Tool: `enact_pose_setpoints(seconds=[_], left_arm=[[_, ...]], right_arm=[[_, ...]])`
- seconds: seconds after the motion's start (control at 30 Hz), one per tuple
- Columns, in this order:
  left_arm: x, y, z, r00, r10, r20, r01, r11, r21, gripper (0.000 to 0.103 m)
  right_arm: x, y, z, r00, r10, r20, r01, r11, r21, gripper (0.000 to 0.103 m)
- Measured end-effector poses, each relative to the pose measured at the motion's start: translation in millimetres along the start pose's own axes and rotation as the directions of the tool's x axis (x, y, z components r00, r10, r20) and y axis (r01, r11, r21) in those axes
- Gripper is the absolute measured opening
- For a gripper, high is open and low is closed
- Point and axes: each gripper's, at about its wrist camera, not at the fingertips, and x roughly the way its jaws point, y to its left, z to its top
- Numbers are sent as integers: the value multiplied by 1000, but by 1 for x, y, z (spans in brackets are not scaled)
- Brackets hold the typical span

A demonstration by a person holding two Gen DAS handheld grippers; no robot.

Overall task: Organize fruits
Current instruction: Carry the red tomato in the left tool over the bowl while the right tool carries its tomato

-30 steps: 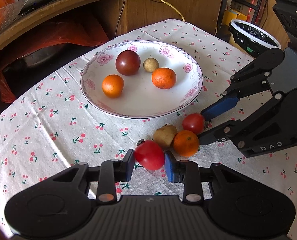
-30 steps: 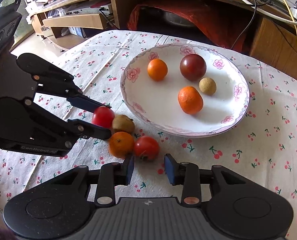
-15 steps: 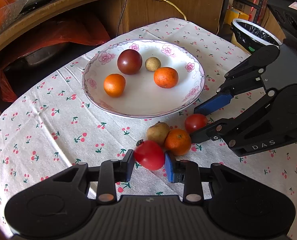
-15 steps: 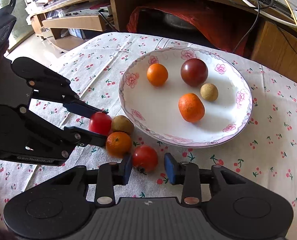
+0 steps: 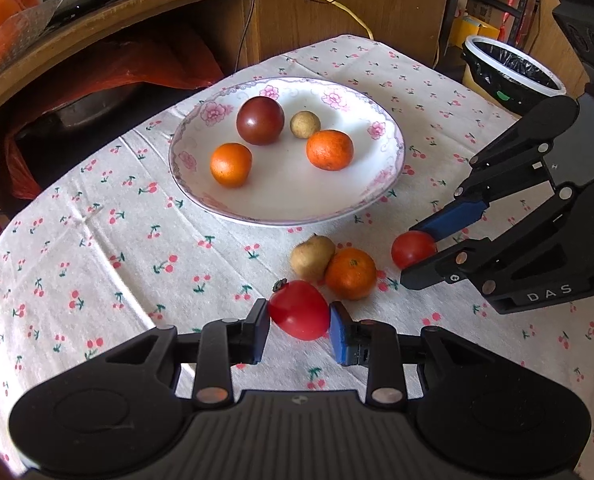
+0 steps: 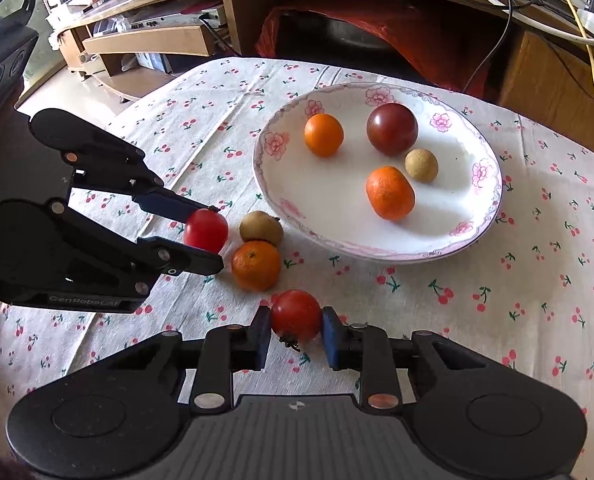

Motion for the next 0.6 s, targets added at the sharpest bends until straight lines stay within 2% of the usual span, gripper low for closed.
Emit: enact_pose_setpoints(seconds=[0.6], left_arm=[[-12, -30, -12, 999, 20, -31, -19, 999, 33, 40]], right_arm=[[-10, 18, -10, 1000, -7, -6, 6, 999, -33, 22]])
